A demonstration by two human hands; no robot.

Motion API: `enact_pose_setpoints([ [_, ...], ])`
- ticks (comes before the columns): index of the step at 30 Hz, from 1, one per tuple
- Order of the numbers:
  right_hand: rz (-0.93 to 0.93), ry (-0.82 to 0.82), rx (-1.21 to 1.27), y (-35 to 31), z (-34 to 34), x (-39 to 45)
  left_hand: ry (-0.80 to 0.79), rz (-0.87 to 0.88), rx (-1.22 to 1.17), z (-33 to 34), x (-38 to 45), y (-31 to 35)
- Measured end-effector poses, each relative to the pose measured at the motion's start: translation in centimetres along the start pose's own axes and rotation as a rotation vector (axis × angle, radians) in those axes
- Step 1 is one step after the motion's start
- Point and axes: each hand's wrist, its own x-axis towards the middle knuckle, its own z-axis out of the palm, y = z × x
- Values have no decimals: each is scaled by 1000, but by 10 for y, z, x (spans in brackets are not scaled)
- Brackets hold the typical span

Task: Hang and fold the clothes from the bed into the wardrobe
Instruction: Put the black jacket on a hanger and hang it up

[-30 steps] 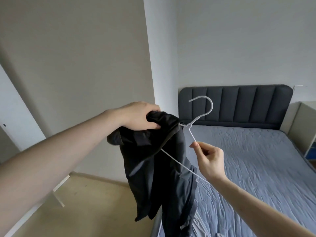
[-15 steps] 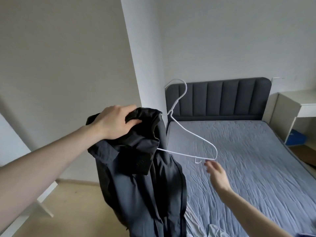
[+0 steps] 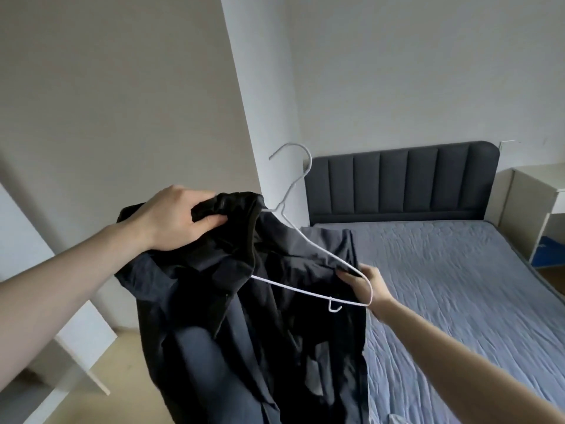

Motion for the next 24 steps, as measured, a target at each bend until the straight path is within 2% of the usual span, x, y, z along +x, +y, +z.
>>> enact_pose_setpoints([
  [4, -49, -17, -53, -64, -24, 23, -36, -49, 122, 1, -20, -22],
  [10, -342, 74, -111, -172, -17, 8, -103, -214, 306, 19, -27, -45],
  [13, -477, 44, -107, -204, -2, -24, -49, -313, 273, 31, -24, -45],
  [15, -544, -29, -174, -208, 9, -50, 12, -405, 162, 37, -19, -42],
  [17, -599, -169, -284, -200, 27, -79, 71, -491, 29, 37, -11, -39],
  [20, -635, -381, -446, -166, 58, -107, 154, -487, -82, 38, 1, -32],
  [24, -531, -415, -577, -135, 79, -94, 236, -453, -205, 43, 12, -4],
])
